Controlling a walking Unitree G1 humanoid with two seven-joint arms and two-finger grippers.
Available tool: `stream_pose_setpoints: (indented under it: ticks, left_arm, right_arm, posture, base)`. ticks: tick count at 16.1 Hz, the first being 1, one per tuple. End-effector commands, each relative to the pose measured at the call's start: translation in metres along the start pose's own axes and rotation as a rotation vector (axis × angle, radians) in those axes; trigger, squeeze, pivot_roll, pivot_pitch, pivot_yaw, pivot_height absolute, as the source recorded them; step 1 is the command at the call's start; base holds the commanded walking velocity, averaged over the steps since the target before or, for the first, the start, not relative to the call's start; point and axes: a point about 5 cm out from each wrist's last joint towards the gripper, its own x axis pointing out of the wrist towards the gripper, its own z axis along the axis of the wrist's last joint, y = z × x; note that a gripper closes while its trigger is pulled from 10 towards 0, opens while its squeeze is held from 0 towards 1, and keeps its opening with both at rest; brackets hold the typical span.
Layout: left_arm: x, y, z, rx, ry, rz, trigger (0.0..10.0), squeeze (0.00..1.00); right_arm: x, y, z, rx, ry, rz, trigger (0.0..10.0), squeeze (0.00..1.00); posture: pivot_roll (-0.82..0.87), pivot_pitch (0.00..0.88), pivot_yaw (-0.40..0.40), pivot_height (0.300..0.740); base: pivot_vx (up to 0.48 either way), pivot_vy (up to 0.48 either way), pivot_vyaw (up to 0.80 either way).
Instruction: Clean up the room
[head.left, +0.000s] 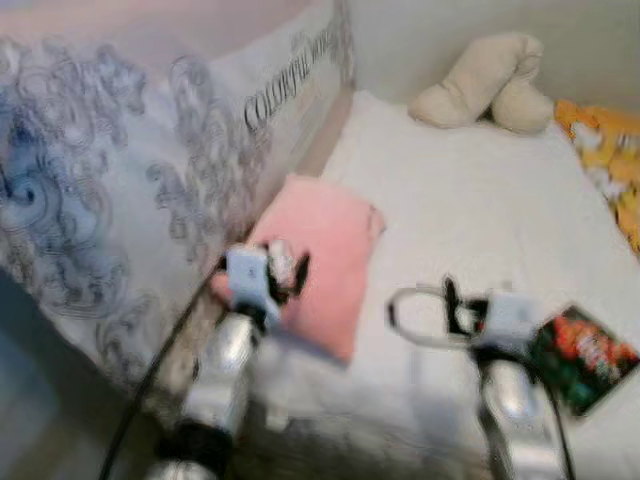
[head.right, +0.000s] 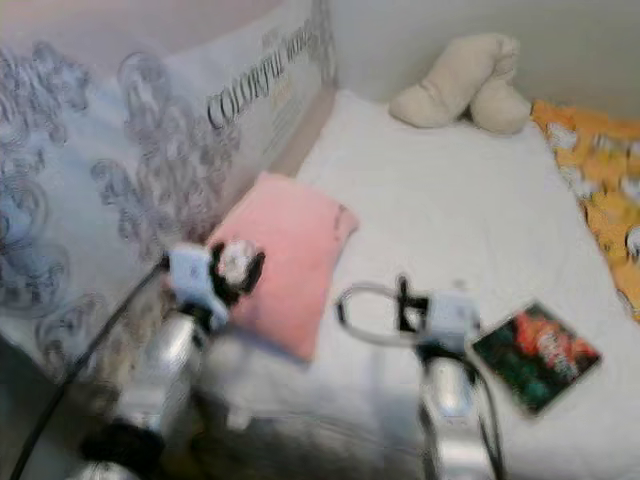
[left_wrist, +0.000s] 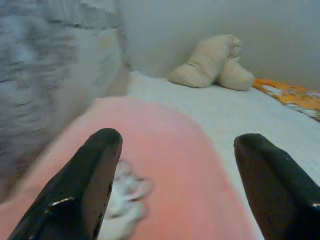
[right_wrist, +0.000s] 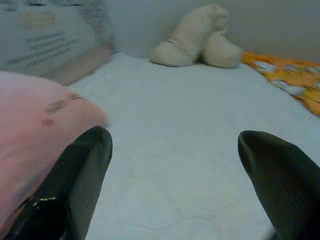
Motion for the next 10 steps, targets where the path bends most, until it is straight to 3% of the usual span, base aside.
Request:
stream_pose_setpoints:
  ticks: [1, 5, 10]
  left_arm:
    - [0.005, -0.003, 0.004, 0.006, -0.005, -0.023, 10.0, 0.0]
    - [0.013, -0.015, 0.01, -0.021, -0.021, -0.067, 10.0, 0.0]
    - [0.015, -0.016, 0.009, -0.012, -0.005, -0.109, 10.0, 0.0]
  right_arm:
    - [0.002, 0.005, 0.0, 0.009, 0.017, 0.013, 10.0, 0.0]
    - [0.013, 0.011, 0.013, -0.033, -0.039, 0.06, 10.0, 0.0]
    - [0.012, 0.015, 0.014, -0.056, -0.052, 0.078, 10.0, 0.0]
  posture:
    - [0.1, 0.0, -0.018, 0.74]
    - [0.1, 0.0, -0.019, 0.74]
    - [0.09, 0.0, -0.012, 0.74]
  base:
    - [0.24, -0.412, 0.0]
    - [0.24, -0.412, 0.0]
    - [0.241, -0.412, 0.0]
